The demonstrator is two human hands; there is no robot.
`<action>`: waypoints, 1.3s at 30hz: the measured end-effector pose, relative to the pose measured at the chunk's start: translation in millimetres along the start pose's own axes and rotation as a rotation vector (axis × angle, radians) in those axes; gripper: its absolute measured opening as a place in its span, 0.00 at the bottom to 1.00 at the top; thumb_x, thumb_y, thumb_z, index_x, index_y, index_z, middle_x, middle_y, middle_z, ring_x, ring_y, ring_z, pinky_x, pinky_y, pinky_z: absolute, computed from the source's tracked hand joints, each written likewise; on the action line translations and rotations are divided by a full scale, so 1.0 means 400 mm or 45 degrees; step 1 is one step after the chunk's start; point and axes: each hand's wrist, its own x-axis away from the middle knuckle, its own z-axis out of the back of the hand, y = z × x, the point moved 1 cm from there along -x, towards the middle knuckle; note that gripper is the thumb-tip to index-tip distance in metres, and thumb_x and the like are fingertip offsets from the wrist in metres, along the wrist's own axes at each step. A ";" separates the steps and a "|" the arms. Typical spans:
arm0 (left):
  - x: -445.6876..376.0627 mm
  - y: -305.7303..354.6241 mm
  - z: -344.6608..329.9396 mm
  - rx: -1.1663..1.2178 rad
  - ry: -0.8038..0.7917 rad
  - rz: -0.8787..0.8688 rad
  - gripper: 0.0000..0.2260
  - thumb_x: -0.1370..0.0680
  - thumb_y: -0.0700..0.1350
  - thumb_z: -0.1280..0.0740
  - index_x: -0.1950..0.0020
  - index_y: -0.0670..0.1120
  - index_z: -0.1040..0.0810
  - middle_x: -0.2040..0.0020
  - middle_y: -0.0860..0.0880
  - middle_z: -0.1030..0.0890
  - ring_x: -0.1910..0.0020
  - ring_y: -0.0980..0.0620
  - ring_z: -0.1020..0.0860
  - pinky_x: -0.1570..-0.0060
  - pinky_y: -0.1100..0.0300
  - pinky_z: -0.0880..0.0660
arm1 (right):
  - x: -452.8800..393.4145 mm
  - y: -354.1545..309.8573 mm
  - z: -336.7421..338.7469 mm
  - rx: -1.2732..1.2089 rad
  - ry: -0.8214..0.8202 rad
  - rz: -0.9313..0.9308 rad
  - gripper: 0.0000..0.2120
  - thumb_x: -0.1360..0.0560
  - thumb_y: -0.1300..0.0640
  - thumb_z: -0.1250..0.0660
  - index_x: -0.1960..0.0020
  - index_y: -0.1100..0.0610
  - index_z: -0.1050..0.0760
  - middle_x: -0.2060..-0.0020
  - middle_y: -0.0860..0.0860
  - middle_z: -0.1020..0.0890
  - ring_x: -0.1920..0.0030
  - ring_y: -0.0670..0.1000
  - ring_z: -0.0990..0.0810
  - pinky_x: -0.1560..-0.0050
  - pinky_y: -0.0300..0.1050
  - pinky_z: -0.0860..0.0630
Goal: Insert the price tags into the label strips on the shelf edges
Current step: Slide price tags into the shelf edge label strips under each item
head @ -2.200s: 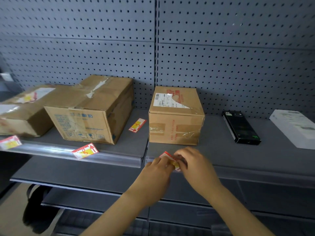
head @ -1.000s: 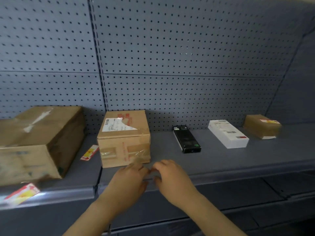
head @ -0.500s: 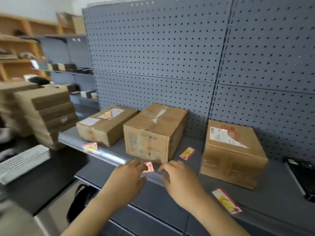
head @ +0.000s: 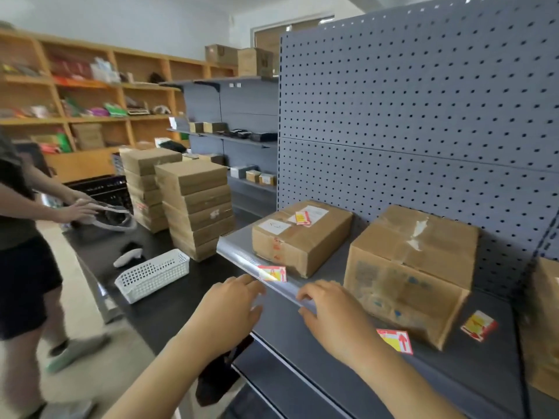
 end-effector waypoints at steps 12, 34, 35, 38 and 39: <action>-0.303 -0.172 -0.008 0.044 -0.008 0.014 0.13 0.21 0.51 0.39 0.36 0.54 0.27 0.40 0.55 0.24 0.44 0.53 0.24 0.45 0.59 0.27 | -0.335 0.042 -0.057 -0.017 0.014 -0.013 0.09 0.23 0.54 0.36 0.43 0.52 0.24 0.46 0.48 0.21 0.46 0.47 0.26 0.51 0.38 0.28; -0.833 -0.412 -0.100 0.191 -0.086 -0.495 0.15 0.20 0.51 0.40 0.34 0.52 0.28 0.39 0.54 0.25 0.41 0.53 0.25 0.42 0.58 0.28 | -0.724 0.205 -0.130 0.303 0.075 -1.033 0.18 0.27 0.41 0.35 0.57 0.57 0.25 0.60 0.52 0.24 0.64 0.51 0.27 0.69 0.40 0.36; -0.844 -0.415 -0.103 0.200 -0.089 -0.523 0.15 0.20 0.50 0.40 0.34 0.52 0.28 0.39 0.54 0.25 0.41 0.53 0.25 0.42 0.58 0.28 | -0.729 0.208 -0.134 0.305 0.061 -1.077 0.17 0.27 0.43 0.35 0.63 0.56 0.28 0.65 0.51 0.25 0.67 0.50 0.29 0.72 0.40 0.38; -0.869 -0.419 -0.116 0.216 -0.111 -0.581 0.14 0.20 0.51 0.40 0.35 0.52 0.28 0.40 0.53 0.24 0.42 0.52 0.25 0.42 0.56 0.27 | -0.746 0.217 -0.141 0.225 -0.002 -1.188 0.15 0.28 0.46 0.34 0.66 0.56 0.27 0.64 0.53 0.19 0.67 0.50 0.24 0.73 0.42 0.30; -0.873 -0.420 -0.120 0.214 -0.117 -0.593 0.14 0.20 0.51 0.40 0.35 0.52 0.28 0.40 0.53 0.24 0.42 0.52 0.25 0.42 0.56 0.27 | -0.751 0.217 -0.140 0.187 -0.026 -1.226 0.14 0.28 0.46 0.33 0.62 0.56 0.22 0.62 0.53 0.18 0.64 0.51 0.21 0.68 0.45 0.24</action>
